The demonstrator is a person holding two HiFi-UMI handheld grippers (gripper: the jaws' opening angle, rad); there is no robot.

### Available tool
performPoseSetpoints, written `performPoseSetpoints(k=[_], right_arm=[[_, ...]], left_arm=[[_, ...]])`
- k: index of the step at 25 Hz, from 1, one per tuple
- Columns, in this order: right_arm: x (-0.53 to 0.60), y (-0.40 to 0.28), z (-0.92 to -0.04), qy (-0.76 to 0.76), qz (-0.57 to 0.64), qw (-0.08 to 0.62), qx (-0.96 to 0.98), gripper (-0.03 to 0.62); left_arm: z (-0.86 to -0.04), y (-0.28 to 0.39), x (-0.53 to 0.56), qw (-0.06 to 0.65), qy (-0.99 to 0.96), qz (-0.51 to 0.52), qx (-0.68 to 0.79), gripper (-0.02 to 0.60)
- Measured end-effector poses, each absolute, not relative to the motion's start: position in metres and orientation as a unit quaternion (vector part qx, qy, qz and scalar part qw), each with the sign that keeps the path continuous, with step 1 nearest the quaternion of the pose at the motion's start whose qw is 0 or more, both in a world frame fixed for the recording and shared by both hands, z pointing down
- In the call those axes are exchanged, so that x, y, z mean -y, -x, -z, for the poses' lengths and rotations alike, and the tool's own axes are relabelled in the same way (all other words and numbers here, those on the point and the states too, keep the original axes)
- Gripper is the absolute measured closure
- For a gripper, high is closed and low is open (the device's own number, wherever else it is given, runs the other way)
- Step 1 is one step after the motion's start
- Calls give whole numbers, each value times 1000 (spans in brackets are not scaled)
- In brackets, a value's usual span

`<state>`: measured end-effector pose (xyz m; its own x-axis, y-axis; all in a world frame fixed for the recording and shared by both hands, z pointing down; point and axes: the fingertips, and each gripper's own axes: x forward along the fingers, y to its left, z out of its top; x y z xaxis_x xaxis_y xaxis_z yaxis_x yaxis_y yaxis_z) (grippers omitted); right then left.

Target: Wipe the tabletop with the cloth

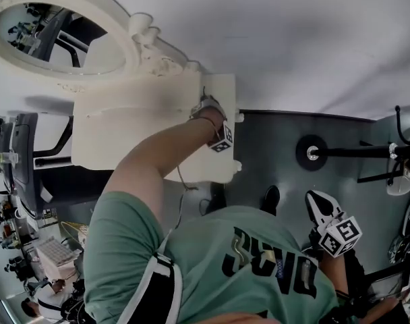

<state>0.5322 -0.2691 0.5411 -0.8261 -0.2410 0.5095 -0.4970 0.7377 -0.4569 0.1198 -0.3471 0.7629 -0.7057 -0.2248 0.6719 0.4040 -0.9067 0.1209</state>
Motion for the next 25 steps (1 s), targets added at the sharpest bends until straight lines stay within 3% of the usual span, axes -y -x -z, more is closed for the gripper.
performPoseSetpoints(k=[3, 8, 13, 18, 22, 25], right_arm=[[269, -521, -529, -187, -289, 190, 920, 582], [267, -496, -514, -155, -273, 171, 934, 582], [260, -480, -507, -137, -263, 172, 939, 582], [267, -485, -514, -158, -277, 180, 931, 582], [267, -499, -529, -181, -297, 190, 918, 582], [270, -517, -537, -203, -309, 202, 907, 582]], left_arm=[[-767, -144, 255, 186, 370, 895, 166, 483], [-753, -196, 105, 122, 487, 849, 163, 483], [-755, -221, 59, 54, 576, 808, 112, 483], [-701, -221, 250, -17, 679, 715, -163, 483], [-677, -195, 419, -148, 707, 591, -359, 482], [-695, -162, 494, -197, 654, 582, -441, 482]])
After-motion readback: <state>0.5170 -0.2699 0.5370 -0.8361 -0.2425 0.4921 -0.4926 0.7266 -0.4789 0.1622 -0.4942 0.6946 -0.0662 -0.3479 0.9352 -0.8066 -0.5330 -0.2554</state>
